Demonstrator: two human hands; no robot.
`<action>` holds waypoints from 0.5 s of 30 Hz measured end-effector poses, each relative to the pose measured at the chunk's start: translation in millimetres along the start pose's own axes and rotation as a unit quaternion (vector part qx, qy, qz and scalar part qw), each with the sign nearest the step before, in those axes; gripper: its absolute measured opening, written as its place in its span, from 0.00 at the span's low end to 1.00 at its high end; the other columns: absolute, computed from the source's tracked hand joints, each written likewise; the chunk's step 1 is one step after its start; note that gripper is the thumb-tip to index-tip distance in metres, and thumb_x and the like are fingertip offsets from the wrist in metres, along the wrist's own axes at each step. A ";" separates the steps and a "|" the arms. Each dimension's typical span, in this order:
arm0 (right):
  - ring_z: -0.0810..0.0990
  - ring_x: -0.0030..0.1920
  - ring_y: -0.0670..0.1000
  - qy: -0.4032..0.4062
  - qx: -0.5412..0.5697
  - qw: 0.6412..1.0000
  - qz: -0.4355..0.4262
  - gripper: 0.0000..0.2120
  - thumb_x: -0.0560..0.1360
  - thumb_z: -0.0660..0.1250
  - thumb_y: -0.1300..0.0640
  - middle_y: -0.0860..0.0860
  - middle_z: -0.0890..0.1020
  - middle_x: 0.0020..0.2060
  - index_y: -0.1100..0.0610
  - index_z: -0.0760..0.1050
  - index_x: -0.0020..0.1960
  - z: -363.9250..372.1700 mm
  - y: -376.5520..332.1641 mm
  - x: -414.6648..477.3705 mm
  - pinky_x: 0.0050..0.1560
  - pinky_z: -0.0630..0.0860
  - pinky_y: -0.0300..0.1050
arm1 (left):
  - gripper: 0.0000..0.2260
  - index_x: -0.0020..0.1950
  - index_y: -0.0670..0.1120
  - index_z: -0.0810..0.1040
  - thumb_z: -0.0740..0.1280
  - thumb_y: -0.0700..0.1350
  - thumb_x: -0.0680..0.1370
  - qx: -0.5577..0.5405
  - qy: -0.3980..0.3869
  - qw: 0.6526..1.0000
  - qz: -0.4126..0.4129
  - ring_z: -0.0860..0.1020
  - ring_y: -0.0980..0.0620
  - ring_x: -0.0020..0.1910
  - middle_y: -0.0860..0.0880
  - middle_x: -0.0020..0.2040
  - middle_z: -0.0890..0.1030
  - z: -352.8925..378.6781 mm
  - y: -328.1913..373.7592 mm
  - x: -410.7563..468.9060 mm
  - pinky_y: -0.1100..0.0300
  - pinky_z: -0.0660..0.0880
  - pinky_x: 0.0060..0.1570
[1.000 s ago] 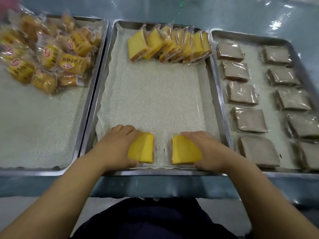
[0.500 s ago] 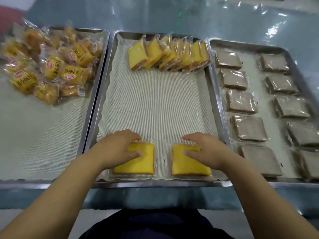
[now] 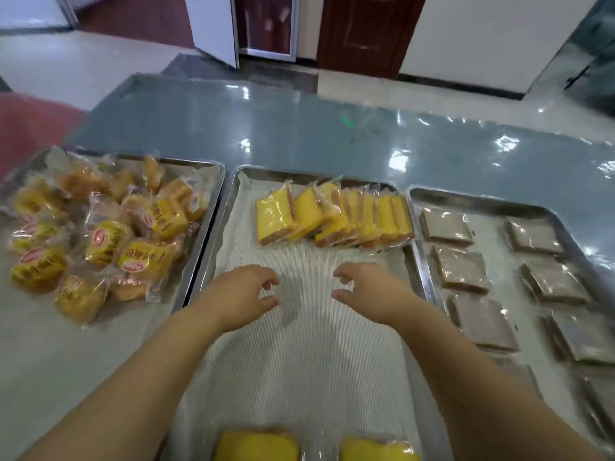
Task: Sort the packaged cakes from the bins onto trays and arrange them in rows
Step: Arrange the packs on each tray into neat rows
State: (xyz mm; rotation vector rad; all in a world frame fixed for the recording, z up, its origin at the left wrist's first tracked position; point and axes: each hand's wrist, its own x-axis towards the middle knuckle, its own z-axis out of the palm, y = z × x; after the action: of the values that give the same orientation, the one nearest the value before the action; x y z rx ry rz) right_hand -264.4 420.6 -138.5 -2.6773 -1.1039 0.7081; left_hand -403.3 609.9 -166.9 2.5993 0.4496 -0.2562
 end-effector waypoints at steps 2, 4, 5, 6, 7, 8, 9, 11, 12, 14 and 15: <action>0.77 0.56 0.48 0.059 -0.001 0.998 0.006 0.19 0.77 0.64 0.46 0.46 0.78 0.58 0.49 0.71 0.66 -11.4 -2.1 26.6 0.55 0.76 0.47 | 0.18 0.65 0.55 0.72 0.67 0.55 0.76 -0.022 0.027 0.999 -0.017 0.74 0.57 0.54 0.57 0.60 0.75 -5.8 -3.0 26.2 0.57 0.74 0.55; 0.78 0.54 0.48 0.112 0.020 0.993 0.013 0.15 0.77 0.63 0.47 0.46 0.78 0.55 0.49 0.73 0.63 -21.0 -4.4 51.8 0.53 0.78 0.49 | 0.20 0.67 0.55 0.70 0.67 0.54 0.76 -0.042 0.048 0.998 -0.025 0.74 0.55 0.57 0.55 0.63 0.72 -9.3 -7.0 52.8 0.57 0.74 0.56; 0.77 0.54 0.49 0.133 0.032 0.990 0.022 0.16 0.77 0.63 0.48 0.47 0.78 0.56 0.50 0.72 0.64 -25.5 -6.5 62.7 0.52 0.77 0.49 | 0.22 0.68 0.55 0.68 0.68 0.54 0.75 -0.048 0.060 0.997 -0.026 0.73 0.53 0.58 0.54 0.64 0.71 -10.5 -9.0 65.3 0.57 0.73 0.56; 0.76 0.55 0.49 0.153 0.042 0.987 0.031 0.18 0.77 0.63 0.48 0.47 0.77 0.57 0.50 0.70 0.66 -29.3 -8.0 72.9 0.53 0.77 0.49 | 0.24 0.69 0.54 0.67 0.68 0.54 0.75 -0.051 0.073 0.996 -0.029 0.72 0.51 0.60 0.52 0.65 0.69 -11.2 -10.9 77.4 0.56 0.72 0.57; 0.76 0.57 0.50 0.171 0.046 0.984 0.037 0.21 0.77 0.63 0.48 0.48 0.75 0.60 0.50 0.67 0.69 -32.0 -8.9 82.4 0.55 0.76 0.49 | 0.26 0.70 0.53 0.66 0.69 0.55 0.74 -0.047 0.087 0.994 -0.039 0.71 0.49 0.62 0.50 0.66 0.67 -11.4 -12.3 87.8 0.54 0.71 0.59; 0.74 0.59 0.51 0.186 0.049 0.980 0.042 0.23 0.77 0.63 0.47 0.48 0.73 0.63 0.50 0.65 0.70 -33.5 -9.3 91.6 0.56 0.75 0.49 | 0.29 0.71 0.52 0.64 0.69 0.56 0.73 -0.035 0.098 0.993 -0.055 0.69 0.46 0.64 0.48 0.68 0.65 -10.8 -14.2 97.4 0.52 0.70 0.60; 0.73 0.61 0.51 0.197 0.050 0.978 0.049 0.24 0.77 0.63 0.46 0.49 0.71 0.65 0.50 0.64 0.71 -34.8 -9.8 100.4 0.58 0.75 0.49 | 0.32 0.72 0.52 0.62 0.69 0.58 0.72 -0.019 0.102 0.992 -0.074 0.68 0.44 0.65 0.47 0.69 0.63 -10.4 -15.6 105.5 0.50 0.69 0.61; 0.71 0.63 0.52 0.191 0.053 0.978 0.066 0.26 0.77 0.63 0.45 0.51 0.67 0.67 0.51 0.63 0.72 -33.4 -10.6 116.0 0.60 0.72 0.47 | 0.37 0.73 0.53 0.57 0.70 0.62 0.70 -0.002 0.088 0.991 -0.101 0.67 0.41 0.66 0.45 0.71 0.59 -7.4 -18.6 117.9 0.49 0.69 0.61; 0.70 0.63 0.52 0.180 0.053 0.979 0.075 0.27 0.77 0.63 0.45 0.51 0.66 0.67 0.52 0.62 0.72 -31.5 -11.3 122.0 0.60 0.71 0.47 | 0.40 0.74 0.53 0.55 0.70 0.63 0.69 -0.001 0.076 0.991 -0.108 0.66 0.40 0.66 0.45 0.72 0.58 -5.6 -20.0 122.5 0.48 0.69 0.61; 0.70 0.63 0.52 0.173 0.053 0.980 0.086 0.27 0.77 0.63 0.44 0.52 0.66 0.67 0.52 0.62 0.72 -26.7 -12.0 128.8 0.60 0.72 0.47 | 0.42 0.75 0.53 0.51 0.68 0.65 0.69 0.012 0.056 0.992 -0.111 0.65 0.38 0.67 0.44 0.73 0.56 -1.2 -21.8 126.9 0.48 0.69 0.61; 0.70 0.62 0.51 0.180 0.055 0.978 0.089 0.27 0.77 0.63 0.43 0.52 0.67 0.66 0.51 0.62 0.72 -24.1 -11.9 130.2 0.59 0.72 0.47 | 0.42 0.76 0.53 0.50 0.67 0.65 0.70 0.020 0.056 0.992 -0.111 0.64 0.38 0.67 0.45 0.73 0.55 0.4 -22.1 126.8 0.48 0.69 0.62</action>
State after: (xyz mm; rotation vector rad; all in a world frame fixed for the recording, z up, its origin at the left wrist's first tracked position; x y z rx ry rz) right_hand -180.0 520.8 -161.1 -2.6850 -0.7214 0.2760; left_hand -293.5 661.9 -209.5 2.6124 0.7831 -0.1952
